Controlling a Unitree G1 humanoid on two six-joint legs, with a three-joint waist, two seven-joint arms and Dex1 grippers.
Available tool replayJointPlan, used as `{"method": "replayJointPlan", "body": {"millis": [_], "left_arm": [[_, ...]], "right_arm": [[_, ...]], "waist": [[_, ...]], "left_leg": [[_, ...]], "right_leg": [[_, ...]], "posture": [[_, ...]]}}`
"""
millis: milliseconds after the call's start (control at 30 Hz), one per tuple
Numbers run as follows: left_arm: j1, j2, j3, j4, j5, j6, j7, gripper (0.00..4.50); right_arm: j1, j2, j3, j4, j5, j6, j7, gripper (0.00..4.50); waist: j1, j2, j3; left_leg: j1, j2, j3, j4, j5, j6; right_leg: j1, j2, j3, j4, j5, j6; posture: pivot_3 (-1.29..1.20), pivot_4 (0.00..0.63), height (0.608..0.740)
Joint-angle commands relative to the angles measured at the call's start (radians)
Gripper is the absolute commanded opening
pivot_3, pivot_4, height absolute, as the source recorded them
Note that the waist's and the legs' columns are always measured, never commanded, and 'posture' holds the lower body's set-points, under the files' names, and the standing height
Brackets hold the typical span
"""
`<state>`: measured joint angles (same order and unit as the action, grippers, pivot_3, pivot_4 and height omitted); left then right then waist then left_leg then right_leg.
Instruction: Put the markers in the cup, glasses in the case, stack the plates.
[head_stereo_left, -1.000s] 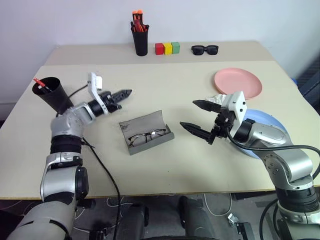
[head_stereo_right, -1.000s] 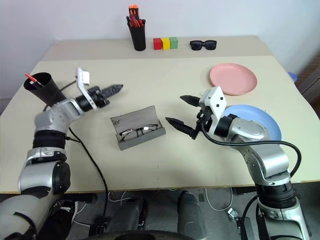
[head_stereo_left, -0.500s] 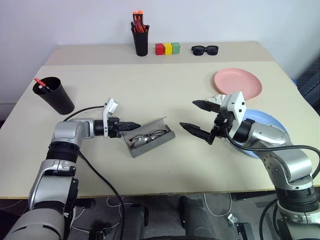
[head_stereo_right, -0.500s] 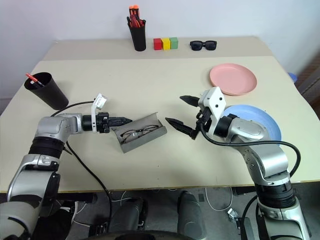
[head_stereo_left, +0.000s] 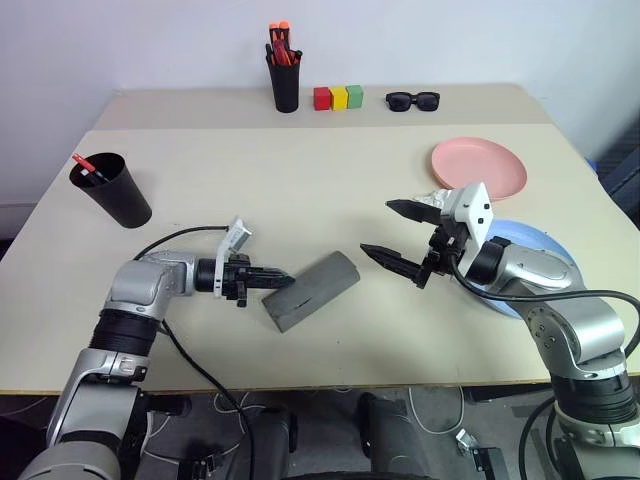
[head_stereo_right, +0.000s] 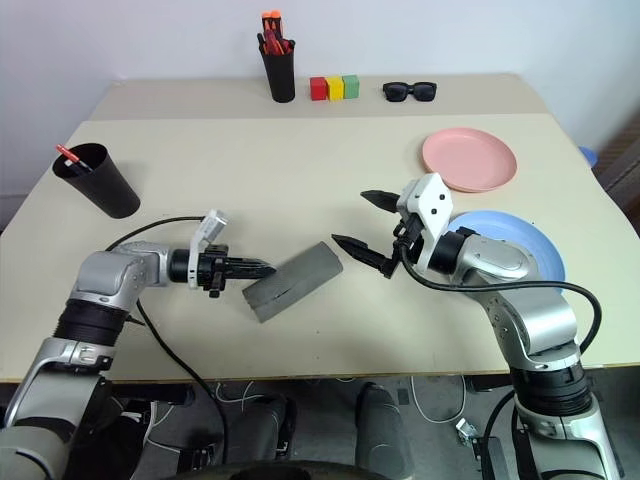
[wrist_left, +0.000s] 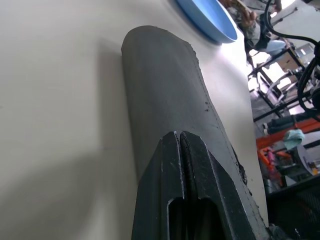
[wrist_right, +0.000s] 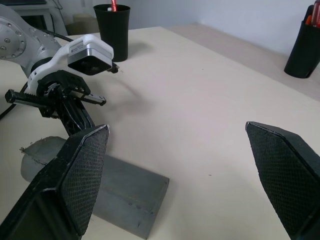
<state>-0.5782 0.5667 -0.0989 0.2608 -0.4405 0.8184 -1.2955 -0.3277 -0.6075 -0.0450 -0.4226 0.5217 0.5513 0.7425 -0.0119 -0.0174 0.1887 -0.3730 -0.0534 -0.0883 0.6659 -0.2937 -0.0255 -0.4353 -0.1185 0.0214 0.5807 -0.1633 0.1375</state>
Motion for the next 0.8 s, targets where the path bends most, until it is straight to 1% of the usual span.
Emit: {"method": "replayJointPlan", "body": {"millis": [33, 133, 233, 400, 500, 567, 600, 733, 767, 800], "left_arm": [[-0.023, 0.000, 0.013, -0.013, -0.010, -0.026, 0.010, 0.02], [-0.048, -0.005, 0.030, -0.015, -0.017, -0.064, 0.016, 0.02], [-0.093, -0.004, 0.079, -0.004, -0.066, -0.042, 0.015, 0.02], [-0.178, -0.010, 0.154, 0.035, -0.107, -0.042, 0.049, 0.02], [-0.213, -0.027, 0.209, 0.052, -0.147, -0.085, 0.039, 0.85], [-0.206, -0.029, 0.209, 0.031, -0.134, -0.172, 0.010, 1.74], [-0.197, -0.020, 0.197, 0.008, -0.131, -0.203, -0.021, 2.31], [-0.181, -0.001, 0.172, -0.031, -0.134, -0.238, -0.073, 4.33], [-0.178, 0.004, 0.158, -0.033, -0.117, -0.264, -0.086, 4.42], [-0.177, 0.007, 0.137, -0.018, -0.079, -0.329, -0.098, 4.42]], "right_arm": [[-0.019, -0.003, -0.019, 0.001, -0.007, -0.031, 0.001, 4.50], [-0.022, 0.002, -0.020, 0.007, -0.005, -0.033, 0.000, 4.50], [-0.021, 0.003, -0.022, 0.009, -0.006, -0.037, -0.003, 4.50], [-0.013, -0.013, -0.028, 0.026, -0.036, -0.052, -0.016, 4.50], [-0.005, -0.049, -0.064, 0.057, -0.046, -0.023, -0.024, 4.50], [0.021, -0.106, -0.084, 0.084, -0.083, 0.020, -0.042, 4.50], [0.042, -0.141, -0.106, 0.097, -0.096, 0.057, -0.056, 4.50], [0.097, -0.206, -0.168, 0.095, -0.126, 0.151, -0.121, 4.50], [0.122, -0.219, -0.185, 0.084, -0.137, 0.182, -0.140, 4.50], [0.163, -0.240, -0.192, 0.068, -0.155, 0.209, -0.149, 4.50]], "waist": [[0.000, 0.000, 0.000], [0.000, 0.000, 0.000], [0.001, 0.000, 0.000], [-0.001, 0.000, 0.000], [-0.001, 0.000, 0.000], [0.000, 0.000, 0.000], [0.003, 0.000, 0.000], [0.002, 0.000, 0.000], [0.001, 0.000, 0.000], [0.001, 0.000, 0.000]], "left_leg": [[0.000, 0.000, 0.000, 0.000, 0.000, 0.000], [0.000, 0.000, 0.000, 0.000, 0.000, 0.000], [0.000, 0.000, 0.000, 0.000, 0.000, 0.000], [0.000, 0.000, 0.000, 0.000, 0.000, 0.000], [0.000, 0.000, 0.000, 0.000, 0.000, 0.000], [0.000, 0.000, 0.000, 0.000, 0.000, 0.000], [0.000, 0.000, 0.000, 0.000, 0.000, 0.000], [-0.001, 0.000, 0.001, 0.000, 0.000, 0.000], [-0.001, 0.000, 0.001, 0.000, 0.000, 0.000], [0.000, 0.000, 0.001, 0.000, 0.000, 0.000]], "right_leg": [[0.000, 0.000, 0.000, 0.000, 0.000, 0.000], [0.000, 0.000, 0.000, 0.000, 0.000, 0.000], [0.000, 0.000, 0.000, 0.000, 0.000, 0.000], [0.000, 0.000, 0.000, 0.000, 0.000, 0.000], [0.000, 0.000, 0.000, 0.000, 0.000, 0.000], [0.000, 0.000, 0.000, 0.000, 0.000, 0.000], [0.000, 0.000, 0.000, -0.001, 0.000, 0.000], [0.000, 0.000, 0.000, -0.001, 0.000, 0.000], [0.000, 0.000, 0.000, -0.001, 0.000, 0.000], [0.000, 0.000, 0.000, -0.001, 0.000, 0.000]], "posture": [[0.00, 0.150, 0.740], [0.00, 0.150, 0.740], [0.00, 0.150, 0.740], [0.00, 0.150, 0.740], [0.00, 0.150, 0.740], [0.00, 0.150, 0.740], [0.00, 0.150, 0.740], [0.00, 0.150, 0.740], [0.00, 0.150, 0.740], [0.00, 0.150, 0.740]]}}
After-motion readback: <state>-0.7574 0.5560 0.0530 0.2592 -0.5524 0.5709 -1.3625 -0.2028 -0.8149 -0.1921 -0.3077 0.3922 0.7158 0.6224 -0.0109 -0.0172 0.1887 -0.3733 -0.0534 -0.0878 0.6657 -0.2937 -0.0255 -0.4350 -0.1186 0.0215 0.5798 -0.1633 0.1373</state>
